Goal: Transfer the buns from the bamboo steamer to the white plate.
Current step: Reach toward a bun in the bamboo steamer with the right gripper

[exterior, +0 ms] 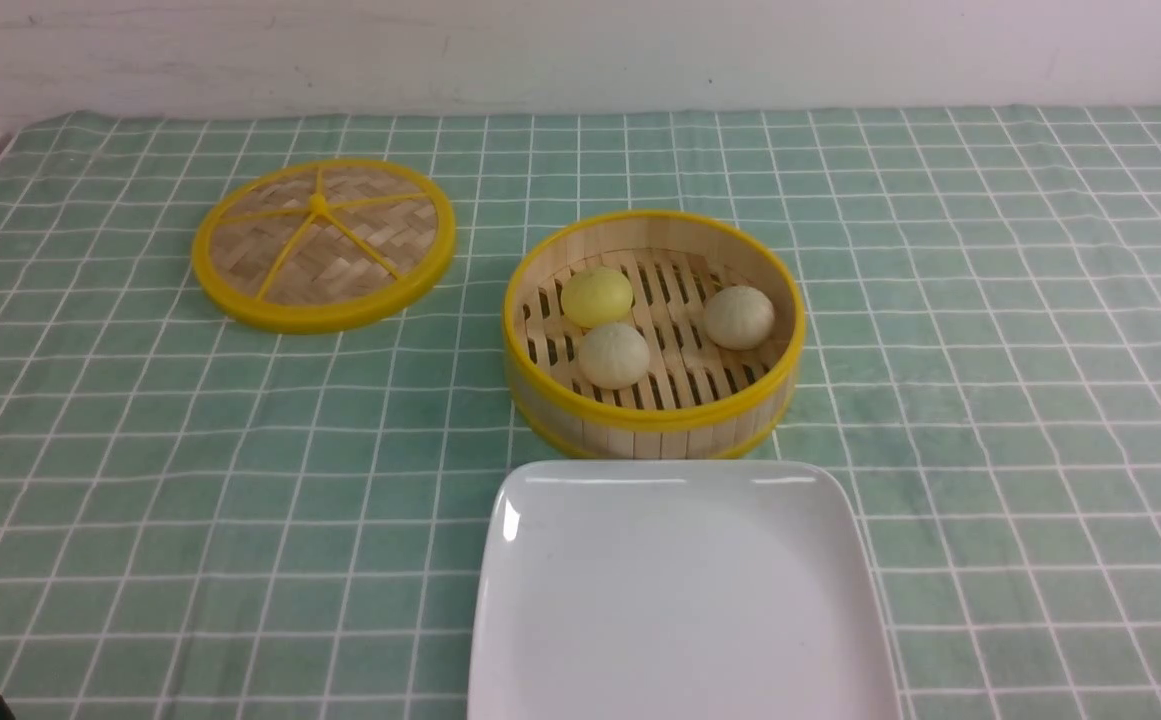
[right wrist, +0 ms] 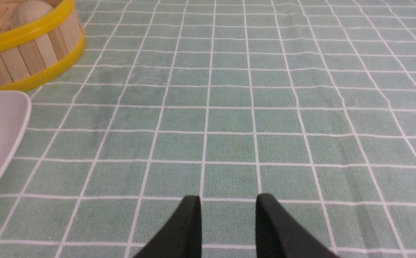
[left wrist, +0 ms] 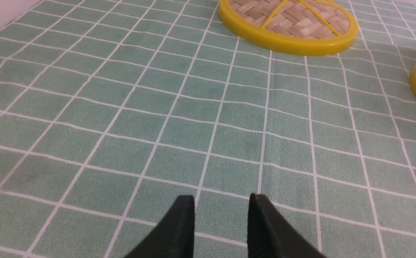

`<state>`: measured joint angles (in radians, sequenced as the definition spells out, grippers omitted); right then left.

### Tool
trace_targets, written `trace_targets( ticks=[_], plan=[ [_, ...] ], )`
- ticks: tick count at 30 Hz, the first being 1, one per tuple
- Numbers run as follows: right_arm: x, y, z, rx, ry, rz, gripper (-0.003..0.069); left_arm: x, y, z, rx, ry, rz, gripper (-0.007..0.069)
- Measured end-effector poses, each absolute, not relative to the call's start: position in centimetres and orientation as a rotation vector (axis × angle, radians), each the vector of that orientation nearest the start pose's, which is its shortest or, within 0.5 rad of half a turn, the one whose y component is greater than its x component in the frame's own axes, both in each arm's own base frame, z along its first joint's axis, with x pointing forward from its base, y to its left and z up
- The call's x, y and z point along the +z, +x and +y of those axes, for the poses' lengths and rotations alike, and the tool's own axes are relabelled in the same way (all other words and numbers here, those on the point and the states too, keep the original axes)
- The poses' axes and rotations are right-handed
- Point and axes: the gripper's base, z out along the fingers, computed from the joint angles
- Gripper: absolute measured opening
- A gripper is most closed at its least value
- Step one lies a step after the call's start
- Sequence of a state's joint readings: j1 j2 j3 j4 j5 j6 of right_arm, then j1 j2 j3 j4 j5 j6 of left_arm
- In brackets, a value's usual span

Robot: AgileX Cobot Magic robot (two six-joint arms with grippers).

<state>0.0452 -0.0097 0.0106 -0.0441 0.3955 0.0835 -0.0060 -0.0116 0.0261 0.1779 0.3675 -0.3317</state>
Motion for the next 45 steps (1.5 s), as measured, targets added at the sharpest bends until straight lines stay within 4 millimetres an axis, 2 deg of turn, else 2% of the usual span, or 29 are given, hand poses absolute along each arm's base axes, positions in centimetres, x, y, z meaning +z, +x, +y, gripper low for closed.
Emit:
trace_targets(
  ticks=[11,13,16,17,18,20,21,22,26,30,34,35,36,40,43,45],
  plan=[
    [17.5,5.2,0.0,0.013,-0.010,1.879,0.0240,17.2,5.3,0.5,-0.064,-0.195,1.850,0.0243],
    [17.5,5.2,0.1,0.047,0.019,1.869,0.0240,17.2,5.3,0.4,-0.125,-0.245,1.848,0.0243],
    [17.6,5.3,0.7,0.332,0.265,1.829,0.0240,17.2,5.3,-0.1,-0.343,-0.439,1.827,0.0243],
    [17.7,5.3,0.7,0.357,0.287,1.824,0.0240,17.2,5.3,-0.1,-0.363,-0.457,1.824,0.0243],
    [17.8,5.3,1.1,0.576,0.477,1.786,0.0240,17.3,5.3,-0.5,-0.526,-0.602,1.796,0.0243],
    [18.0,5.3,1.5,0.780,0.655,1.736,0.0240,17.3,5.2,-0.9,-0.709,-0.765,1.756,0.0243],
    [18.0,5.3,1.5,0.805,0.679,1.729,0.0240,17.3,5.2,-0.9,-0.731,-0.788,1.750,0.0243],
    [18.2,5.3,1.8,0.941,0.793,1.685,0.0240,17.4,5.2,-1.2,-0.851,-0.895,1.719,0.0243],
    [18.4,5.3,2.0,1.055,0.884,1.635,0.0240,17.4,5.2,-1.4,-0.964,-0.996,1.682,0.0243],
    [18.5,5.3,2.0,1.067,0.890,1.629,0.0235,17.7,5.3,-1.3,-0.987,-1.006,1.632,0.0243],
    [19.3,5.2,2.0,1.036,0.823,1.626,0.0184,18.8,5.6,-0.9,-1.019,-0.995,1.498,0.0243],
    [20.5,5.1,2.0,1.012,0.761,1.610,0.0151,19.2,5.6,-0.8,-1.021,-0.981,1.452,0.0243],
    [20.5,5.1,2.0,1.012,0.761,1.610,0.0151,19.4,5.6,-0.7,-1.021,-0.977,1.443,0.0243],
    [25.1,4.3,1.9,0.861,0.495,1.535,0.0030,22.8,5.2,-0.4,-0.967,-0.828,1.326,0.0216],
    [27.3,4.9,2.0,0.701,0.338,1.594,-0.0001,25.1,4.7,-0.6,-0.913,-0.727,1.354,0.0144],
    [27.6,6.0,2.2,0.641,0.290,1.689,-0.0001,25.9,4.8,-1.0,-0.878,-0.693,1.442,0.0089]
  ],
)
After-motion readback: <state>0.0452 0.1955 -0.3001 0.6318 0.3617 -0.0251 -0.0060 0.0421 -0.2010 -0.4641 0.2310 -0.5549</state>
